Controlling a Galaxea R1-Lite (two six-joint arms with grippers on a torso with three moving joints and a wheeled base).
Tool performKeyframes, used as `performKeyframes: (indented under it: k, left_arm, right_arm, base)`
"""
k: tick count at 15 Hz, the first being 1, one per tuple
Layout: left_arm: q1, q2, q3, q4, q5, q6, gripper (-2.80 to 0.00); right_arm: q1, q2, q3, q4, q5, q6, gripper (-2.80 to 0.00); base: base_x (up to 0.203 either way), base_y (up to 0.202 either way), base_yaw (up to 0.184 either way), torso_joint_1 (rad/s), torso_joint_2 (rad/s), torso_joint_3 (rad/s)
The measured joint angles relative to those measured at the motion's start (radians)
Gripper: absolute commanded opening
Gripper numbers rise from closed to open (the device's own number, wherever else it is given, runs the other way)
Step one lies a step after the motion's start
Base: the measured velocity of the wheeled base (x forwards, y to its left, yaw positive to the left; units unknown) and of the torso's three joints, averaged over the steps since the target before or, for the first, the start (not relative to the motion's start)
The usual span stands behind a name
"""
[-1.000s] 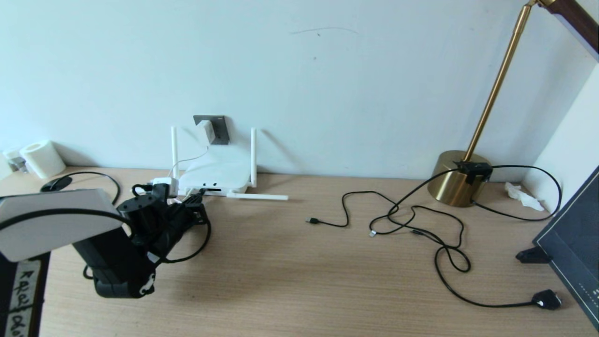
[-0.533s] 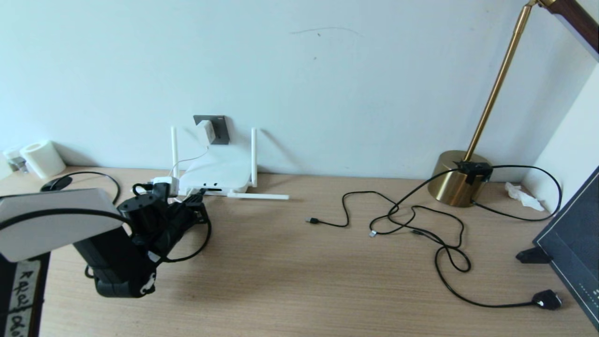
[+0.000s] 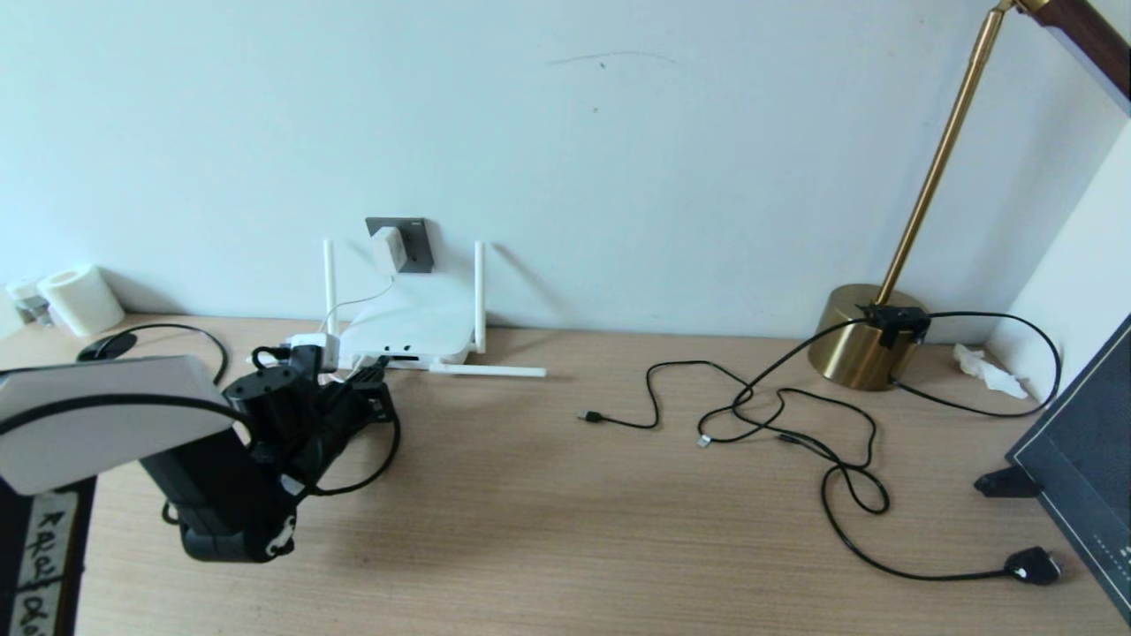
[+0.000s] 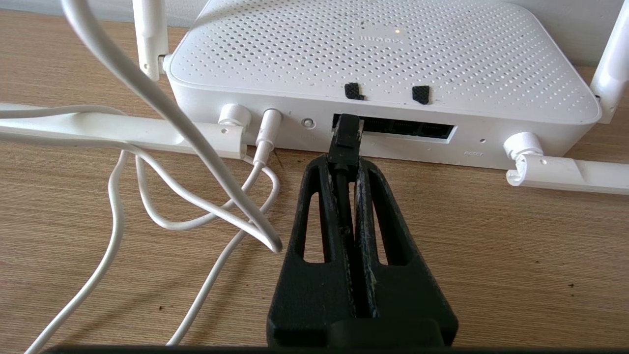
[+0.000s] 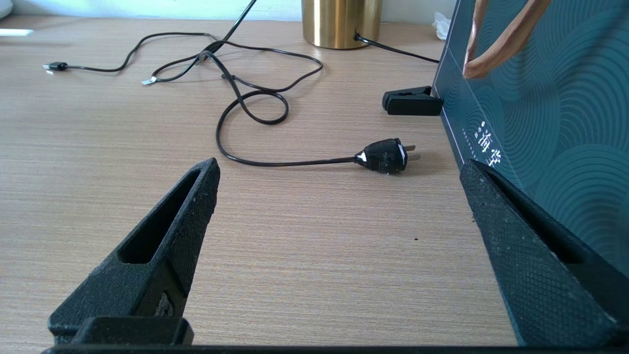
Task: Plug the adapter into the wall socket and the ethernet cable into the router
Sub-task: Plug cable into router interface
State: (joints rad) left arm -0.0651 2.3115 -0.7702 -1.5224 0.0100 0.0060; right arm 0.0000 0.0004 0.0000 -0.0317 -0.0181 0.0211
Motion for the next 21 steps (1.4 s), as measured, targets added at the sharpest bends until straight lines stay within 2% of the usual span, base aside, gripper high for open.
performKeyframes:
  k: [21]
  left_arm:
    - [-0.007, 0.007, -0.026, 0.037, 0.003, 0.0, -2.8]
  right_arm:
    - [0.0, 0.0, 0.0, 0.0, 0.0, 0.0, 0.0]
  base:
    - [0.0, 0.0, 0.0, 0.0, 0.0, 0.0]
